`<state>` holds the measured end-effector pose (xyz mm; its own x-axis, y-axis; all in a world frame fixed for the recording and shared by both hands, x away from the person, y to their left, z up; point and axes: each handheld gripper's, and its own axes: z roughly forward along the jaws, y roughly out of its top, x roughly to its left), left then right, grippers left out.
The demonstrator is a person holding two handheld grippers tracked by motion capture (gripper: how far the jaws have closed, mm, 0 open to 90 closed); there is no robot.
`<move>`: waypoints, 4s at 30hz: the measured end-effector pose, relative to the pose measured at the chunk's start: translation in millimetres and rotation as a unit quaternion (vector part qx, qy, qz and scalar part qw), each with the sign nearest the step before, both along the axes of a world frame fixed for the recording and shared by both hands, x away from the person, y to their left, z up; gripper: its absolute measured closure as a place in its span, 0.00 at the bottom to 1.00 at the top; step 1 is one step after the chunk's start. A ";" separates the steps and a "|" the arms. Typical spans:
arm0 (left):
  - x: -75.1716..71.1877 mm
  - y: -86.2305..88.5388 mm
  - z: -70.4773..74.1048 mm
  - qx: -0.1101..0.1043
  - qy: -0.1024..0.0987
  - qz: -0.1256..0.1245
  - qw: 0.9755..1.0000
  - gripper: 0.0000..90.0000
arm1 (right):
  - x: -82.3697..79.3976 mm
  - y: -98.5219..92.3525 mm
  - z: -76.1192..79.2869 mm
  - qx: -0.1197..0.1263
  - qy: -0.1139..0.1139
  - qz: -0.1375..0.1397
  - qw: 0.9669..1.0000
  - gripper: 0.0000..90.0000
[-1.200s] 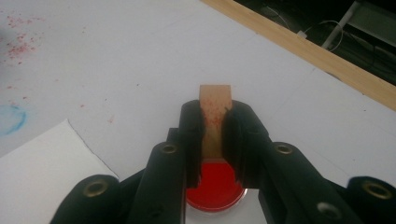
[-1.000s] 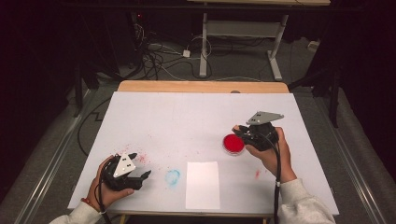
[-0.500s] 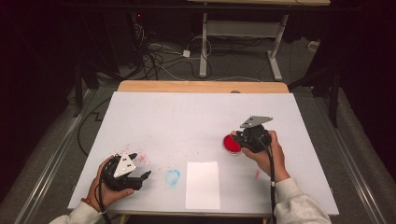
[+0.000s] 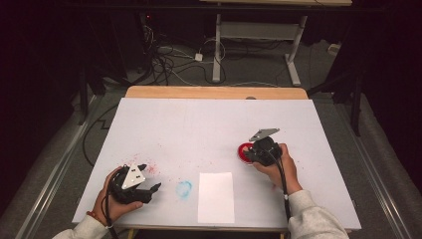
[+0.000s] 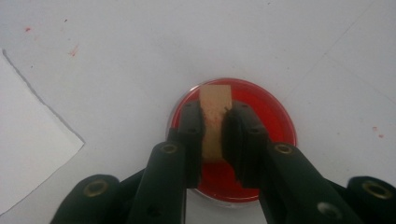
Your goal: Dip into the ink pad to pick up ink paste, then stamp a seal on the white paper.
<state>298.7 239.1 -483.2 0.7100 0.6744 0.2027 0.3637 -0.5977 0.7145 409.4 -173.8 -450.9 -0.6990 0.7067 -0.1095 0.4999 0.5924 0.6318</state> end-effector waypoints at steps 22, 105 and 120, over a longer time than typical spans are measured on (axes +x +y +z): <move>-0.5 -2.3 -0.1 0.005 0.002 -0.006 1.000 0.23 | 2.2 0.9 -6.0 -0.005 0.005 0.000 1.000 0.85; -2.1 -1.7 2.1 0.003 -0.007 -0.002 1.000 0.22 | -79.9 8.5 79.5 0.094 -0.119 0.093 0.984 0.85; -1.3 -2.1 1.2 0.006 -0.004 -0.002 1.000 0.22 | -100.8 44.7 36.7 0.059 -0.072 0.150 0.984 0.85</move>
